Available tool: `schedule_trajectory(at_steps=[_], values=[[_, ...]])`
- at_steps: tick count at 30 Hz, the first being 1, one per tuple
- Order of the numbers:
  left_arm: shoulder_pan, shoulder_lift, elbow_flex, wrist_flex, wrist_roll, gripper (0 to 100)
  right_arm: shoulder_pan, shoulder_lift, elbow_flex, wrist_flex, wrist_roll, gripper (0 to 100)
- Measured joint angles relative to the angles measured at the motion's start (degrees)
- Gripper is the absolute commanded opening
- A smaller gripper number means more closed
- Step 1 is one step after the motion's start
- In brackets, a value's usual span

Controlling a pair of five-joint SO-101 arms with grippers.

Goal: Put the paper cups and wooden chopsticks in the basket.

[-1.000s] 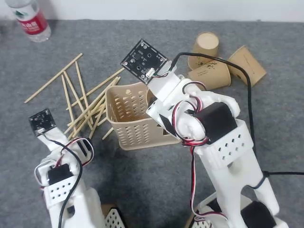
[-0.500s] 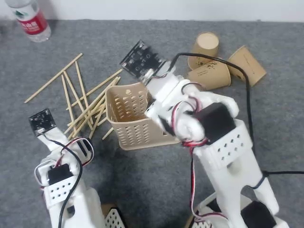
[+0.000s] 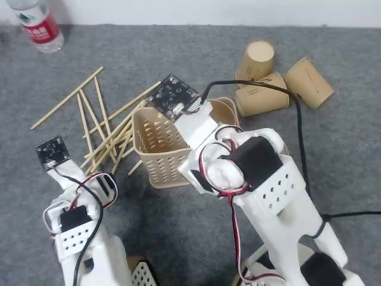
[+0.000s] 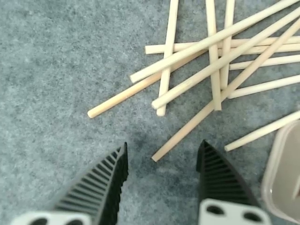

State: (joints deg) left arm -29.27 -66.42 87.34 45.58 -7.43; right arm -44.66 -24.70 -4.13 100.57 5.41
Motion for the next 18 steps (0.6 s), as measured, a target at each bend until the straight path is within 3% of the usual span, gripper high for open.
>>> schedule_trajectory(at_steps=[6,12,18], values=[[0.0,0.0,0.0,0.0,0.0,23,2.55,0.09,8.09,0.0,-9.32,0.8],[0.0,0.0,0.0,0.0,0.0,23,5.71,0.09,20.04,0.0,-10.46,0.9],[0.0,0.0,0.0,0.0,0.0,23,6.24,0.09,21.27,0.0,-10.55,0.9]])
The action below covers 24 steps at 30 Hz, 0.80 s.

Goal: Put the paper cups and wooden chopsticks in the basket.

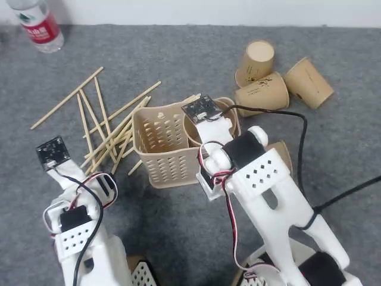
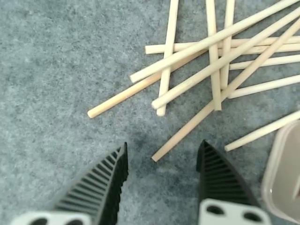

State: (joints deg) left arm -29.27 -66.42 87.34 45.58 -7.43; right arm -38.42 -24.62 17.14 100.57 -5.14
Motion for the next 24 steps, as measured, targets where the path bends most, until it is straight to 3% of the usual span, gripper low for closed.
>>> schedule_trajectory(at_steps=[24], values=[[1.58,0.0,0.0,0.0,0.0,23,0.18,0.0,0.53,0.0,0.0,0.8]])
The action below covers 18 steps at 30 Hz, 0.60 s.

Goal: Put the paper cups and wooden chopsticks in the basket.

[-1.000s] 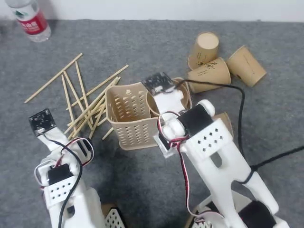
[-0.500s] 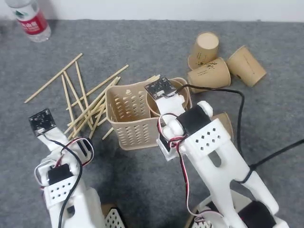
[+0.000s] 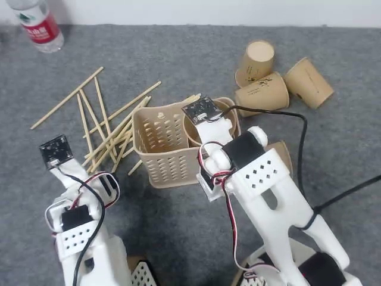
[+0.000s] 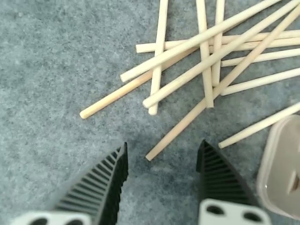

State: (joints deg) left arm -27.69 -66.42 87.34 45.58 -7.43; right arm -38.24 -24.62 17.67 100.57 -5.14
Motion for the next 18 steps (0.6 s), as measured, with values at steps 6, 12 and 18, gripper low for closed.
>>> schedule_trajectory(at_steps=[6,12,18], values=[[0.0,0.0,0.0,0.0,0.0,23,0.0,0.0,0.0,0.0,0.0,0.8],[0.0,0.0,0.0,0.0,0.0,23,0.18,0.0,0.0,0.0,0.0,0.8],[0.0,0.0,0.18,0.0,0.0,23,1.41,0.0,0.0,0.0,0.0,0.8]])
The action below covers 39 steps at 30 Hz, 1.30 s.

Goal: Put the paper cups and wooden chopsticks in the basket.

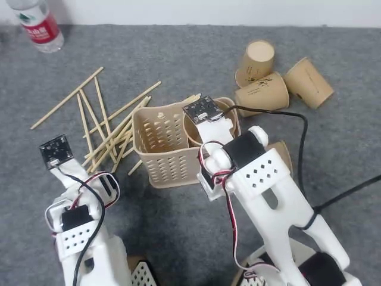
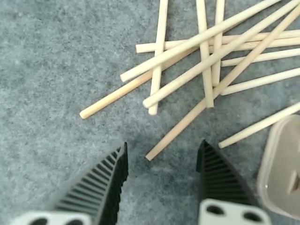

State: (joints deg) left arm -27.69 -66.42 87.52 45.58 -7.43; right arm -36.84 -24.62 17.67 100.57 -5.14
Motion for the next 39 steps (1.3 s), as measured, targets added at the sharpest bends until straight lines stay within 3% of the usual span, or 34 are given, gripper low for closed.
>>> schedule_trajectory(at_steps=[11,39], values=[[0.18,0.0,0.18,0.0,0.0,23,12.84,0.0,0.0,0.0,0.0,0.7],[0.18,0.0,0.18,0.0,0.0,23,13.54,0.0,0.0,0.0,0.0,0.7]])
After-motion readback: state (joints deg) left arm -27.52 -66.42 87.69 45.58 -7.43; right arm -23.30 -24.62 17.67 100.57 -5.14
